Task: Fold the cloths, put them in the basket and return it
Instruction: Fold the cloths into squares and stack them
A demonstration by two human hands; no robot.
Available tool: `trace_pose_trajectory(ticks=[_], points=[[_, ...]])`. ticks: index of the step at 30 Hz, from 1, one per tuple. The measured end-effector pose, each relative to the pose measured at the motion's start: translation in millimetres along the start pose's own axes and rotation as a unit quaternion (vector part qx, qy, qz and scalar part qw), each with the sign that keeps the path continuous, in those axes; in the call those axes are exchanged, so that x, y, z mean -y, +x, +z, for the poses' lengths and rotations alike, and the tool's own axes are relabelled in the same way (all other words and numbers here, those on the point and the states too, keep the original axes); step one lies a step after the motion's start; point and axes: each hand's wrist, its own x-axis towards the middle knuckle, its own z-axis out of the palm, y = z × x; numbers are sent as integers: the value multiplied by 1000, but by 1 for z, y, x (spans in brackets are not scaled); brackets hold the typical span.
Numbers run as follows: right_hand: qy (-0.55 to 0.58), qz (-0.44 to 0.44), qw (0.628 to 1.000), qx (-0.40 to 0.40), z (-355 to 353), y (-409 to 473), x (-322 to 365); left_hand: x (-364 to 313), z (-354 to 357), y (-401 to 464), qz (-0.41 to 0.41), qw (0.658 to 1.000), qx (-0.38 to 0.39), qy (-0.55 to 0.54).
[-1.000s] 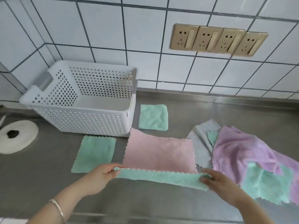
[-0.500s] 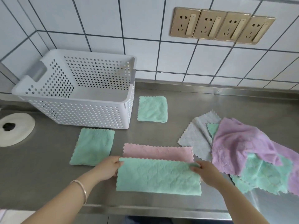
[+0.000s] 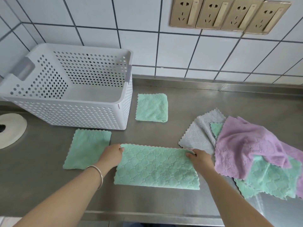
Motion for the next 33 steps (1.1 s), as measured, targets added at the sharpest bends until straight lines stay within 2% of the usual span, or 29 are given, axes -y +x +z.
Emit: trace_pose_trajectory(ticks=[7, 10, 12, 13, 15, 16, 18, 20, 21, 23, 25, 26, 29, 33], points=[[-29, 35, 999, -5, 5, 10, -1, -7, 0, 8, -24, 998, 12, 49], [-37, 63, 997, -27, 9, 13, -2, -12, -1, 6, -33, 997, 12, 67], [-3, 77, 995, -55, 11, 10, -2, -14, 0, 3, -32, 996, -5, 78], [31, 81, 993, -75, 11, 7, -3, -14, 0, -1, -25, 995, -31, 91], [86, 78, 986, -122, 10, -2, -6, -12, 0, -12, 33, 980, -154, 119], [104, 77, 982, -140, 8, -8, -7, -10, 2, -15, 85, 963, -215, 138], [140, 88, 975, -151, 8, -20, -12, -8, 14, -20, 195, 929, -265, 171], [163, 118, 971, -133, 12, -30, -17, -13, 29, -26, 283, 914, -220, 192], [164, 135, 970, -118, 15, -35, -19, -17, 36, -31, 311, 911, -172, 208], [152, 157, 972, -84, 21, -43, -20, -25, 49, -36, 323, 912, -66, 243], [122, 169, 977, -43, 25, -47, -19, -32, 56, -38, 330, 903, -12, 275], [103, 174, 979, -18, 24, -48, -17, -35, 60, -36, 341, 899, -5, 274], [56, 188, 980, 41, 21, -50, -13, -43, 60, -40, 308, 906, 61, 284], [31, 151, 988, -12, 17, -66, 2, -60, 55, -52, 299, 922, 50, 242]])
